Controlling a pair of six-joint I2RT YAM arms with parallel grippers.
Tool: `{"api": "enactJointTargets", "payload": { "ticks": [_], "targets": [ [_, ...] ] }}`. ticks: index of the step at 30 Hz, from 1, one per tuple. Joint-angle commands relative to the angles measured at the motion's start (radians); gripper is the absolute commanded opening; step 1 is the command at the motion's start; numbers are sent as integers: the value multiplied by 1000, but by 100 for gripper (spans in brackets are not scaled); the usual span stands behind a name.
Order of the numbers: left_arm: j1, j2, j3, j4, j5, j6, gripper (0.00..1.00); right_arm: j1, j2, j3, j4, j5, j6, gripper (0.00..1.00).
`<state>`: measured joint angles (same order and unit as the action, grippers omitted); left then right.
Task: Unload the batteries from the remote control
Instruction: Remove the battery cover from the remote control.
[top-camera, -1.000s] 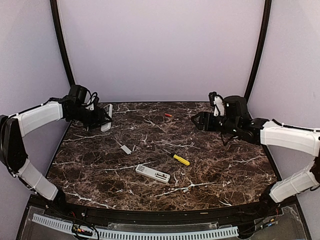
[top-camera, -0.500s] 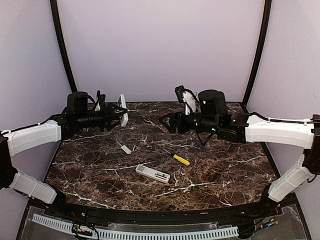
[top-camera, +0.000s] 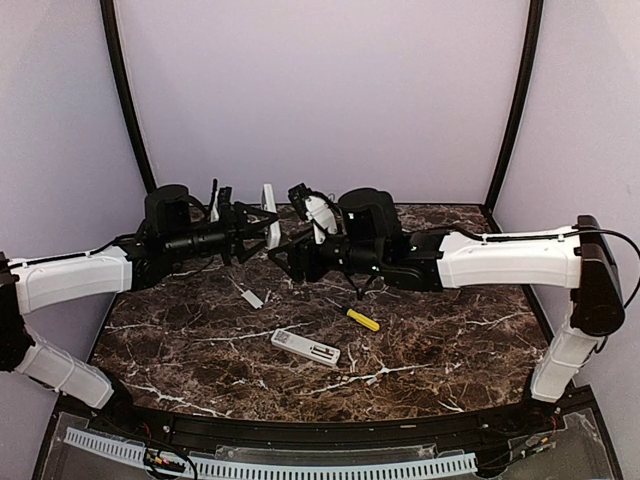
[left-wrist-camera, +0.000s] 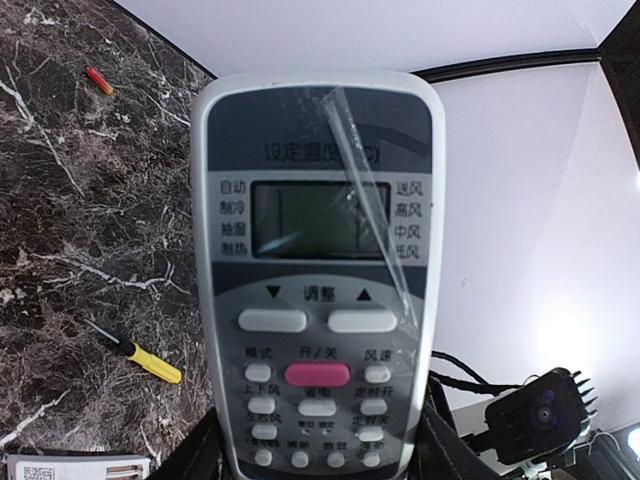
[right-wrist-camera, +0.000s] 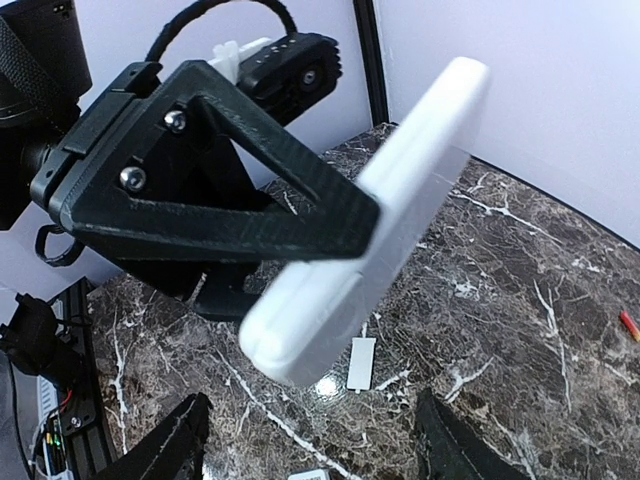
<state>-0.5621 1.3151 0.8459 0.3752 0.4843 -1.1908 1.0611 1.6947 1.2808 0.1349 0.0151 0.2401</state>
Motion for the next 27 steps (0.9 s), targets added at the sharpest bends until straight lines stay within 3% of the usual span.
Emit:
{"api": "enactJointTargets", "payload": {
  "ticks": [1, 8, 18, 21, 27],
  "targets": [
    [-19, 21, -4, 68, -2, -26, 43, 21, 43, 65, 39, 16, -42, 66],
    [-32, 36, 4, 84, 1, -39, 43, 21, 90, 112, 40, 55, -50, 57],
    [-35, 33, -3, 80, -17, -43, 41, 23, 103, 125, 52, 57, -55, 18],
    [-35, 24, -9, 83, -42, -42, 40, 24, 98, 117, 53, 55, -43, 13],
    [-36, 18, -9, 76, -63, -40, 40, 26, 100, 108, 54, 44, -23, 12]
  ]
}}
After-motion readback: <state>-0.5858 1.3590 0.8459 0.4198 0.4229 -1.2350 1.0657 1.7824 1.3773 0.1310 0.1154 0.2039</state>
